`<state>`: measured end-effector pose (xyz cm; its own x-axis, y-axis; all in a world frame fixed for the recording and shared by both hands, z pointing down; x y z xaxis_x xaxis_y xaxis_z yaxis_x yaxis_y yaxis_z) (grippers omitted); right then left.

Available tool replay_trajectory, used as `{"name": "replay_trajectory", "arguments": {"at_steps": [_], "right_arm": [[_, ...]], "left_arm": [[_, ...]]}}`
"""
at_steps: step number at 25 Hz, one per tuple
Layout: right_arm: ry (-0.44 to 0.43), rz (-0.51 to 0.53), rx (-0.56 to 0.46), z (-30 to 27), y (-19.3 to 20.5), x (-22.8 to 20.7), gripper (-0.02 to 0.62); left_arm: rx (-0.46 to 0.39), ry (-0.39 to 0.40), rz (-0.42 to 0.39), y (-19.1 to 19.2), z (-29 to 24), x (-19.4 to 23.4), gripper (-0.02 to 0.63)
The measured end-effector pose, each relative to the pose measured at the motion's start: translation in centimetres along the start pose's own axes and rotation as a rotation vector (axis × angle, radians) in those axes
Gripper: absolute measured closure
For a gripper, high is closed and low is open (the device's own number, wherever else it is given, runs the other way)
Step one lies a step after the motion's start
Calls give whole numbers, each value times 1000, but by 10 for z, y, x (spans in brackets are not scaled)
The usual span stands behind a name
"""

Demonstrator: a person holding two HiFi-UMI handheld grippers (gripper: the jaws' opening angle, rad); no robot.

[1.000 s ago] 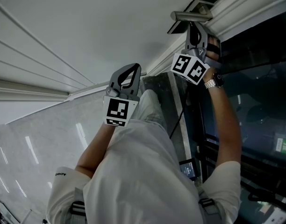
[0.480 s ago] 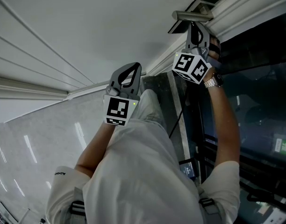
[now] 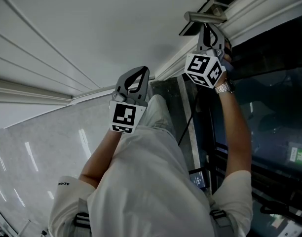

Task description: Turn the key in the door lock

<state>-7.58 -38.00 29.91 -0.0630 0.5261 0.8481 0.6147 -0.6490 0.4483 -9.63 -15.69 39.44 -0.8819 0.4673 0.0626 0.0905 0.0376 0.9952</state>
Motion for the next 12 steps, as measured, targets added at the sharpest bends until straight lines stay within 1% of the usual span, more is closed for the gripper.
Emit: {"name": "replay_trajectory", "arguments": {"at_steps": [4,7,8,12], "right_arm": [[-33,-133,-20,1,0,-3,585],[-71,-283,-40,1,0,-7,586],[-75,-312,-45,1,0,-8,586],[-78,-343,-56,2,0,-8,586]], "left_arm": [[2,-3,-1,1,1,0,597],[3,-4,-3,1,1,0,597],[4,-4,-3,1,1,0,597],[6,-5,-4,2,2,-1,597]]}}
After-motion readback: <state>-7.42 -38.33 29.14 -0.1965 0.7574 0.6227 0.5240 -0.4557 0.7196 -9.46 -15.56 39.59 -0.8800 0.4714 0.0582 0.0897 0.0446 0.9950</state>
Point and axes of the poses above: the fingertips, and each gripper's own axes: z backward along the fingers, x to its left, y out of its underside, the point moved 4 cm from there along z, backward along the fingers, and after that the axes turned 14 degrees about -y, right-handed, at the moved point
